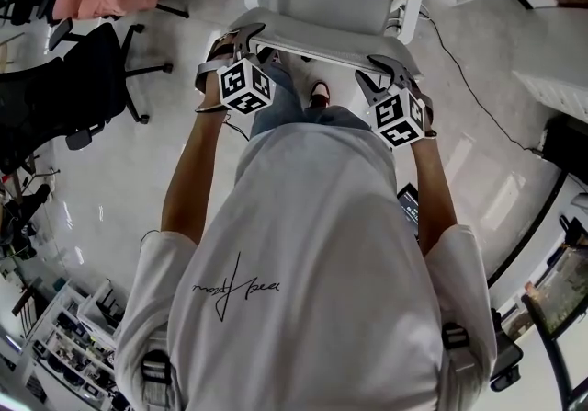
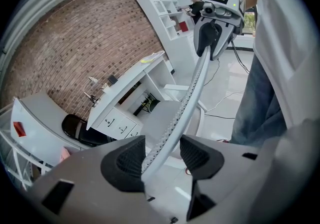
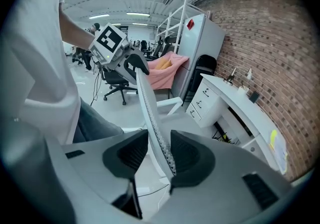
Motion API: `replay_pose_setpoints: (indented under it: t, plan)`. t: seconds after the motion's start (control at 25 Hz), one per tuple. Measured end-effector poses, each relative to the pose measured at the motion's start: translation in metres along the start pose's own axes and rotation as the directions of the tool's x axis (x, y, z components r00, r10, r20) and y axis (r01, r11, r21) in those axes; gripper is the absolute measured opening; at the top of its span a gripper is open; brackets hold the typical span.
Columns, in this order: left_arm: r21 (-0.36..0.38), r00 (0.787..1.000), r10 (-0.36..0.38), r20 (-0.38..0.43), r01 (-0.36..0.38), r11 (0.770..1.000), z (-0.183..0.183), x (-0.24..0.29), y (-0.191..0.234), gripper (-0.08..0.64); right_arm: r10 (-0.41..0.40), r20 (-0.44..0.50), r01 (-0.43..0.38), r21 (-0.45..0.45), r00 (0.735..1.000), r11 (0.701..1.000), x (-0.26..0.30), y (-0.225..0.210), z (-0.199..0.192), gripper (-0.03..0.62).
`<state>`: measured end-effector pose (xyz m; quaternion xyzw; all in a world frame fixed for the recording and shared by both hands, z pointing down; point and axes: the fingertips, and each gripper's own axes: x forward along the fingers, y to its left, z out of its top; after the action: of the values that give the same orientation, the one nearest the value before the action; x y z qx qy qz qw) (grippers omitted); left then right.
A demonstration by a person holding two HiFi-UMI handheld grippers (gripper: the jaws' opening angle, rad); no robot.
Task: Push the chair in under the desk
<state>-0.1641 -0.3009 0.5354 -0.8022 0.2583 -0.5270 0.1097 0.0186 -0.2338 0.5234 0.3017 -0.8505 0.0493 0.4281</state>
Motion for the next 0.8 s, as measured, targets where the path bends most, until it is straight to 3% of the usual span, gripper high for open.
replay_pose_setpoints:
  t: [0.8]
  plan:
    - [0.075,1.0,-0.018,-0.002,0.018,0.997,0.056,0.043,0.015,0.215,-0.211,0.007,0.211,-0.027,0.977,0.977,-0.01,-0.048,-0.033,0.166]
